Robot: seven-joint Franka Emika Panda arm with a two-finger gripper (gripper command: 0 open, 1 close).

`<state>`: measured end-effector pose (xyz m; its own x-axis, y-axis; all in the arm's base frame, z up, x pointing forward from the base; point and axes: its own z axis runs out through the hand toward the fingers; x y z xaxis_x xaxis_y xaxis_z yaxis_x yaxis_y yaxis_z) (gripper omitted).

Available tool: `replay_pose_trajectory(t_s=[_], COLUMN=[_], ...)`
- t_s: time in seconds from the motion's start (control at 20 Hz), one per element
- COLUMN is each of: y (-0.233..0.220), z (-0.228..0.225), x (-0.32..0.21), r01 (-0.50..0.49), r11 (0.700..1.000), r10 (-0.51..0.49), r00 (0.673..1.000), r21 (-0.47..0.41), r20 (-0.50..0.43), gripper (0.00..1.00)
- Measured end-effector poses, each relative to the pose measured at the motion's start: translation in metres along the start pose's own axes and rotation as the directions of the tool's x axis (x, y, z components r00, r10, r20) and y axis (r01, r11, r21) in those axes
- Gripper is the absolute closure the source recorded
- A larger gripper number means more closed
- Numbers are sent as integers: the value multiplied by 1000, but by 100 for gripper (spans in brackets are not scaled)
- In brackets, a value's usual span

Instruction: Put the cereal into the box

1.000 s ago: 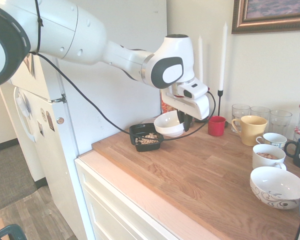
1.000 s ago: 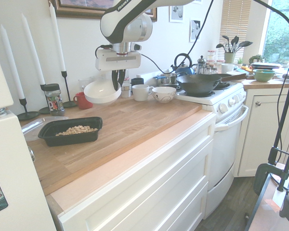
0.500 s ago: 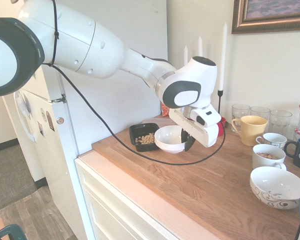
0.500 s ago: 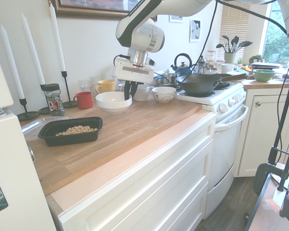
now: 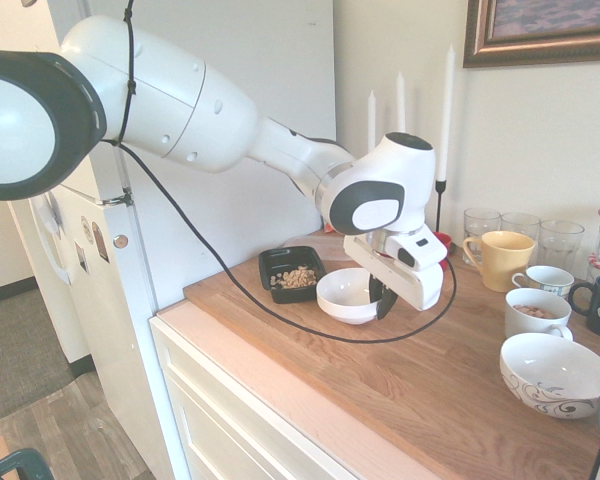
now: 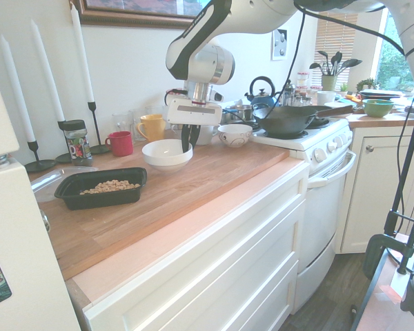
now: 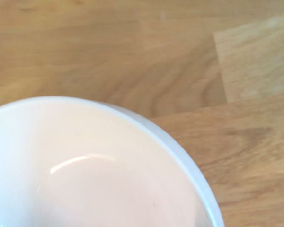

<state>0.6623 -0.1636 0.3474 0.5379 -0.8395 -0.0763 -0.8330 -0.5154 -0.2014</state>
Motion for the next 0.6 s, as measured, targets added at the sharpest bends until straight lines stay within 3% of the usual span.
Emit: replay_pose_trajectory(t_s=[0.25, 0.3, 0.6], y=[2, 2, 3], z=[7, 7, 6], x=[4, 4, 5], r01=[-6, -7, -8], r11=[1000, 1000, 1000], r10=[6, 7, 8], r00=[1000, 1000, 1000], r21=[-2, -2, -8], r20=[-10, -11, -18], gripper=[100, 0, 0])
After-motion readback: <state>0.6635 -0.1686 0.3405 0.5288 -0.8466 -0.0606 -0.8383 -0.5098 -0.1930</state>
